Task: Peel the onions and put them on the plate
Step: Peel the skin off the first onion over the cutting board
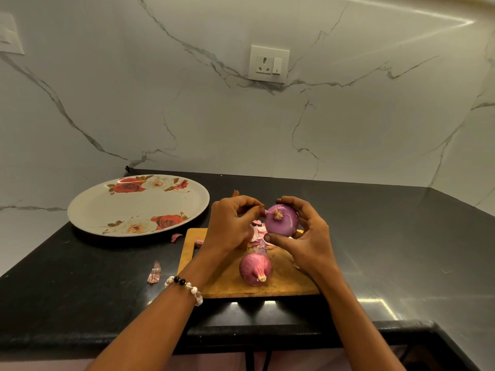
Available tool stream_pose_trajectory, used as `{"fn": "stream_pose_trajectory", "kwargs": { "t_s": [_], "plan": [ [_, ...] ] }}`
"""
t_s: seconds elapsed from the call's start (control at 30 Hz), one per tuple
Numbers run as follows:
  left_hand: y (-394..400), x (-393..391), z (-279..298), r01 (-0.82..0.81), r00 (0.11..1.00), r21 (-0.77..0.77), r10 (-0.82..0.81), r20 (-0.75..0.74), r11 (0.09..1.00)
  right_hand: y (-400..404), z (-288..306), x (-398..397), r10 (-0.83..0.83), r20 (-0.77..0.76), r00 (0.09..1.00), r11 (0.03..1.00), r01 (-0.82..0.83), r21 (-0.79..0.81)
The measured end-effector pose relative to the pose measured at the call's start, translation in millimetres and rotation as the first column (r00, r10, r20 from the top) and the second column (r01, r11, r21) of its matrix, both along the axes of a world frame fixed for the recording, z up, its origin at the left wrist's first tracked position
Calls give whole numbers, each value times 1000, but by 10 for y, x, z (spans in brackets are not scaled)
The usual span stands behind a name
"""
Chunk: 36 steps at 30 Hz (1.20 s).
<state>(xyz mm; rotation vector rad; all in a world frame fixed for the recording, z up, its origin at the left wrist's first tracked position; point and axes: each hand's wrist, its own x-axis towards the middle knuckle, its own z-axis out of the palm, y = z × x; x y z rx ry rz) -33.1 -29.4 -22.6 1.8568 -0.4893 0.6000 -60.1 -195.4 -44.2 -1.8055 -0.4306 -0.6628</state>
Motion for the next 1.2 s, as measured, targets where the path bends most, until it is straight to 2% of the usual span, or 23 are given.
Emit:
{"fn": "stream_pose_trajectory", "kwargs": {
  "t_s": [0.1,0.2,0.27,0.43,0.77,1.2],
  "plan": [
    [-4,15,-16,-63,998,-20,63,-3,998,16,33,-25,2,-8,1000,1000,-2,18],
    [69,75,9,-180,983,-114,177,-42,977,-19,54,-37,-4,5,1000,995,3,96],
    [98,90,15,-217,976,-102,214,-40,971,-41,61,-38,-5,11,1000,992,4,130],
    [37,29,-6,-37,999,-32,38,16,999,-23,43,-24,0,-8,1000,996,1,85],
    [17,1,-31,59,994,99,-68,81,993,-28,1,-5,46,-17,999,999,-46,-29],
    [88,20,-55,33,972,216,-82,221,976,-44,-2,-3,80,-36,996,994,-82,-71]
  ]
}}
